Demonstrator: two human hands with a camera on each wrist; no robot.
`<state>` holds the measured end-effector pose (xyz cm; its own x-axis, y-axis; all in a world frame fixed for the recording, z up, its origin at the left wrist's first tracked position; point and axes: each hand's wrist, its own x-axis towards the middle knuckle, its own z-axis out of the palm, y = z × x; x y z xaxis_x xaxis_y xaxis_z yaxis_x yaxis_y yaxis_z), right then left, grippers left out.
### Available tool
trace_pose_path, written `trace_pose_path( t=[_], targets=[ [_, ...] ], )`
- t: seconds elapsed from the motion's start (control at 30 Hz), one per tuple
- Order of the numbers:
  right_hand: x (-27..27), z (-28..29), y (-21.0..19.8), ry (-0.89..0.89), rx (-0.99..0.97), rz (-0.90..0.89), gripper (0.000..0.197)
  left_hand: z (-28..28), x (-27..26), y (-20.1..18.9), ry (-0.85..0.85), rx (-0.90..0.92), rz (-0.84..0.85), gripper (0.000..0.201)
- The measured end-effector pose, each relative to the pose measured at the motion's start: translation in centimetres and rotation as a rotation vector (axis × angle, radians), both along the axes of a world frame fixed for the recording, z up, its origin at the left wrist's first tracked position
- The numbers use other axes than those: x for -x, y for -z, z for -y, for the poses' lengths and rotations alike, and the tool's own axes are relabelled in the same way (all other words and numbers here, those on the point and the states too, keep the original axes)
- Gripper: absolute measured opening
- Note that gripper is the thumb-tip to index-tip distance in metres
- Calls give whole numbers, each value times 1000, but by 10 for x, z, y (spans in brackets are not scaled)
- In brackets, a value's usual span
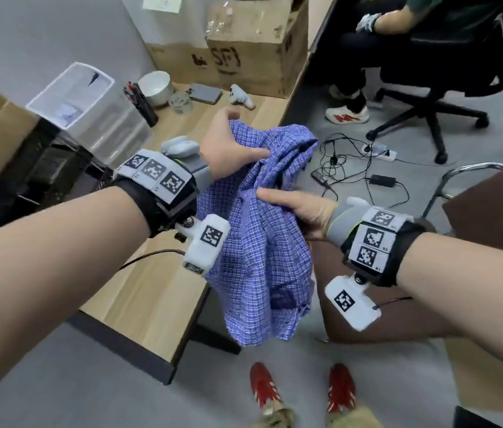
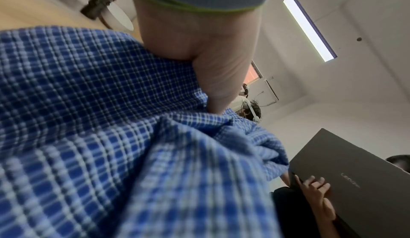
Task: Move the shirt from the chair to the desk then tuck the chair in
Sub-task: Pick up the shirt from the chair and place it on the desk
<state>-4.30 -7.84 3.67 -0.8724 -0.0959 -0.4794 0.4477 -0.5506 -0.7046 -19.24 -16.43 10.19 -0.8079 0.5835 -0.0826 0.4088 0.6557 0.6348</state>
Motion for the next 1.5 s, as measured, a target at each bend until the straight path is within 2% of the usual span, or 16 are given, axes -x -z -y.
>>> trace_pose_path(
  t=[0.03, 0.1, 0.17, 0.23, 0.33, 0.47, 0.6, 0.67, 0.8, 0.9, 1.03, 1.17, 1.27, 1.37, 1.5],
  targets=[
    [8, 10, 2, -31, -23, 13, 21, 8, 5, 2, 10, 16, -21, 89],
    [36, 43, 7, -52, -45, 42, 18, 40, 22, -3, -1, 32, -53, 92],
    [54, 62, 10, -23, -45, 48, 21, 60, 33, -6, 15, 56, -61, 99],
    [89, 102, 11, -18, -4, 60, 26, 105, 60, -12, -28, 77, -91, 110],
    [127, 135, 17, 43, 63, 45, 41, 159, 85, -7, -41, 210, -267, 130],
    [178, 177, 33, 92, 126, 83, 43, 236, 111, 19, -93, 374, -419, 143],
    [212, 204, 63, 137, 143, 137, 27, 291, 117, 64, -135, 471, -331, 155],
    [224, 213, 81, 147, 143, 180, 26, 306, 120, 92, -124, 468, -270, 156],
    [232, 216, 115, 168, 104, 268, 27, 308, 112, 148, -108, 489, -31, 155],
    [243, 209, 142, 207, -31, 346, 41, 299, 102, 195, -71, 582, 11, 156],
    [253, 191, 166, 334, -300, 402, 55, 286, 94, 222, -69, 663, 32, 146],
    [254, 173, 162, 259, -1085, 397, 86, 285, 104, 233, -87, 722, 53, 143],
    [254, 167, 164, 169, -1421, 153, 80, 287, 109, 240, -83, 740, 27, 138],
    [257, 164, 179, -120, -1469, 57, 60, 293, 112, 244, -76, 773, 3, 132],
    [257, 158, 189, -410, -1380, 36, 68, 306, 117, 257, -82, 797, 3, 128]
  ],
)
